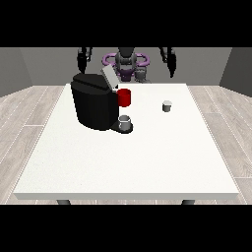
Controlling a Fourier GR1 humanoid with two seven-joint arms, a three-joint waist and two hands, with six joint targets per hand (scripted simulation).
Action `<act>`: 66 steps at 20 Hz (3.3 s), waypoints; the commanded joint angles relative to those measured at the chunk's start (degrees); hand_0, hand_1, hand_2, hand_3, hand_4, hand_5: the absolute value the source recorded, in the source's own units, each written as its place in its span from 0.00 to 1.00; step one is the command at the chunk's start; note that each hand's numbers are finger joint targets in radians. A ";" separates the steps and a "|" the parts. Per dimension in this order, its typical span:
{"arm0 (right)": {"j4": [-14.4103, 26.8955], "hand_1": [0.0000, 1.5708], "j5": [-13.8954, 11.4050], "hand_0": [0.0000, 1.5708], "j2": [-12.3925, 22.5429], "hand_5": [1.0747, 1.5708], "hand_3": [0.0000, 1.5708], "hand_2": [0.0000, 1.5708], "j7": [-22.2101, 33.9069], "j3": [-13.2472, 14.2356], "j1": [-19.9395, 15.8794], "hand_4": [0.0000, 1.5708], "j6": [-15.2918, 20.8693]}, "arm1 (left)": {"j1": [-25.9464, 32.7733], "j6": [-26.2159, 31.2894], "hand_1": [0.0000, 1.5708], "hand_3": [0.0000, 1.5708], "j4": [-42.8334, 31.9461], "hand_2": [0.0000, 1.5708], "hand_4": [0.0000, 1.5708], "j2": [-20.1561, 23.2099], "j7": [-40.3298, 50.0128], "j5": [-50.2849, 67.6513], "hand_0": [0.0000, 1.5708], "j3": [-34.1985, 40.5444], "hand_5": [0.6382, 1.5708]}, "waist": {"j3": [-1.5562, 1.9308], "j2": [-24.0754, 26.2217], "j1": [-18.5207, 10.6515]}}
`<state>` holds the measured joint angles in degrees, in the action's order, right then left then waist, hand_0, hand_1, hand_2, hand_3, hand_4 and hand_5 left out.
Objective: Insert the coffee pod into the coffee machine and close the lid
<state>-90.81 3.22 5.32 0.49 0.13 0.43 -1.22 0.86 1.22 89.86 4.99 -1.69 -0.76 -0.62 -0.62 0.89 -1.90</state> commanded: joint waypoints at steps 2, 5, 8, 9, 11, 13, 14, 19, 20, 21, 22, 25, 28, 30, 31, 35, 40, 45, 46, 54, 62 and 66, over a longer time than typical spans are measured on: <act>1.70 0.00 -0.34 0.00 0.64 1.00 0.00 0.00 1.36 0.84 -0.34 0.00 -0.36 | 0.72 4.42 0.00 0.00 1.18 0.00 0.00 3.84 -0.84 0.08 0.00 0.83 1.00 | 0.62 1.09 0.36; 3.92 0.00 0.28 0.00 1.64 1.00 0.00 0.00 -3.08 3.27 -1.87 0.00 -0.64 | -1.58 9.89 0.00 0.00 -1.05 0.00 0.00 11.19 -5.79 -0.64 0.00 3.37 1.00 | 0.62 -2.29 0.74; 4.44 0.00 -9.59 0.00 -0.59 1.00 0.00 0.00 -3.84 2.61 -0.85 0.00 10.81 | -0.66 11.54 0.00 0.00 1.42 0.00 0.00 12.96 -7.69 -4.58 0.00 -0.47 1.00 | 0.61 -0.74 0.40; 3.38 0.00 -10.30 0.00 0.98 1.00 0.00 0.00 -2.30 2.72 -2.13 0.00 10.57 | -0.69 10.75 0.00 0.00 -0.22 0.00 0.00 13.51 -10.57 -6.45 0.00 -0.12 1.00 | 0.58 -1.34 1.07; 3.00 0.00 -10.80 0.00 -0.68 1.00 0.00 0.00 -3.30 0.71 -0.31 0.00 10.32 | -1.93 11.00 0.00 0.00 -2.80 0.00 0.00 14.29 -10.52 -7.14 0.00 1.19 1.00 | 0.60 -1.32 3.13; 1.21 0.00 -11.85 0.00 0.58 1.00 0.00 0.00 0.10 0.47 -2.91 0.00 10.26 | -3.29 9.79 0.00 0.00 -6.42 0.00 0.00 14.85 -12.98 -10.14 0.00 1.46 1.00 | 0.59 -2.38 4.22; 3.20 0.00 -12.83 0.00 -1.92 1.00 0.00 0.00 -3.33 -0.46 -2.26 0.00 12.26 | -5.70 11.62 0.00 0.00 -5.75 0.00 0.00 17.14 -9.15 -9.37 0.00 2.57 1.00 | 0.62 -3.35 4.23; 2.95 0.00 -12.55 0.00 -3.06 1.00 0.00 0.00 -2.41 -2.61 -4.61 0.00 10.67 | -12.65 13.62 0.00 0.00 -13.40 0.00 0.00 21.06 -7.61 -11.19 0.00 5.69 1.00 | 0.61 -5.78 6.86; 1.80 0.00 -13.02 0.00 -2.04 1.00 0.00 0.00 0.24 -2.83 -6.18 0.00 10.08 | -14.27 14.69 0.00 0.00 -14.70 0.00 0.00 22.42 -5.86 -11.30 0.00 5.80 1.00 | 0.60 -6.89 8.31; 3.53 0.00 -11.35 0.00 -2.00 1.00 0.00 0.00 -4.16 -1.36 -4.17 0.00 9.40 | -13.48 15.04 0.00 0.00 -17.15 0.00 0.00 22.67 -9.53 -11.78 0.00 6.41 1.00 | 0.61 -7.47 8.10; 4.77 0.00 -13.38 0.00 -3.52 1.00 0.00 0.00 -2.19 -2.73 -8.76 0.00 11.36 | -18.50 15.74 0.00 0.00 -16.07 0.00 0.00 23.60 -5.27 -11.43 0.00 6.46 1.00 | 0.62 -9.88 7.89; 2.91 0.00 -10.88 0.00 -1.56 1.00 0.00 0.00 -0.20 -1.29 -10.18 0.00 8.39 | -19.51 14.83 0.00 0.00 -21.19 0.00 0.00 25.15 -6.75 -15.20 0.00 6.06 1.00 | 0.60 -11.69 10.79; 2.53 0.00 -15.61 0.00 -3.34 1.00 0.00 0.00 2.45 -4.89 -11.29 0.00 11.15 | -22.81 13.39 0.00 0.00 -26.16 0.00 0.00 25.53 -7.09 -18.03 0.00 5.89 1.00 | 0.57 -14.02 11.81; 2.94 0.00 -14.65 0.00 -3.78 1.00 0.00 0.00 1.15 -4.02 -10.65 0.00 11.26 | -21.31 12.92 0.00 0.00 -29.35 0.00 0.00 25.49 -12.36 -20.25 0.00 4.68 1.00 | 0.58 -14.89 10.88; 6.36 0.00 -13.70 0.00 -3.72 1.00 0.00 0.00 -1.32 -2.53 -13.58 0.00 10.98 | -24.34 13.63 0.00 0.00 -28.39 0.00 0.00 25.86 -9.76 -20.59 0.00 4.39 1.00 | 0.61 -16.58 10.01; 5.56 0.00 -13.43 0.00 -5.05 1.00 0.00 0.00 0.51 -3.28 -13.96 0.00 11.21 | -26.19 11.22 0.00 0.00 -34.65 0.00 0.00 26.17 -11.82 -24.78 0.00 3.85 1.00 | 0.60 -16.85 10.80; 7.83 0.00 -11.66 0.00 -3.94 1.00 0.00 0.00 0.08 -1.74 -13.75 0.00 9.27 | -28.92 7.54 0.17 0.16 -41.04 0.37 0.00 23.92 -15.19 -28.26 0.17 3.81 1.00 | 0.60 -14.77 10.47; 13.20 0.00 -12.20 0.00 -3.07 1.00 0.00 0.00 0.77 -0.32 -17.45 0.00 9.20 | -31.43 1.12 0.53 0.48 -38.47 0.58 0.19 20.49 -10.43 -34.50 0.53 -0.25 1.00 | 0.63 -14.52 9.17; 8.90 0.00 -13.27 0.00 -3.06 1.00 0.00 0.00 5.59 -2.47 -14.94 0.00 8.82 | -30.14 0.23 0.57 0.52 -41.84 0.61 0.24 21.71 -14.77 -34.97 0.57 0.36 1.00 | 0.59 -13.08 10.94; 11.69 0.00 -12.98 0.00 -4.42 1.00 0.00 0.00 0.97 -2.70 -16.16 0.00 9.04 | -32.24 -1.44 0.53 0.55 -47.20 0.64 0.22 21.65 -12.40 -43.67 0.53 -4.19 1.00 | 0.60 -14.87 11.94; 18.44 0.00 -9.13 0.00 -1.61 1.00 0.00 0.00 -2.93 2.95 -18.47 0.00 7.46 | -35.15 1.56 0.48 0.54 -49.37 0.62 0.25 21.77 -13.11 -48.62 0.48 -6.38 1.00 | 0.62 -14.43 9.49; 19.22 0.00 -15.37 0.00 -3.95 1.00 0.00 0.00 -3.00 -1.16 -13.81 0.00 12.65 | -36.95 1.90 0.66 0.64 -51.65 0.71 0.25 20.95 -14.27 -48.57 0.66 -4.84 1.00 | 0.61 -12.58 10.21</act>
<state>-73.83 -10.30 1.67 -1.89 -0.99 -14.39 9.40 -34.38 2.46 39.48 26.64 -15.19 -48.44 -5.80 0.04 -12.50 8.64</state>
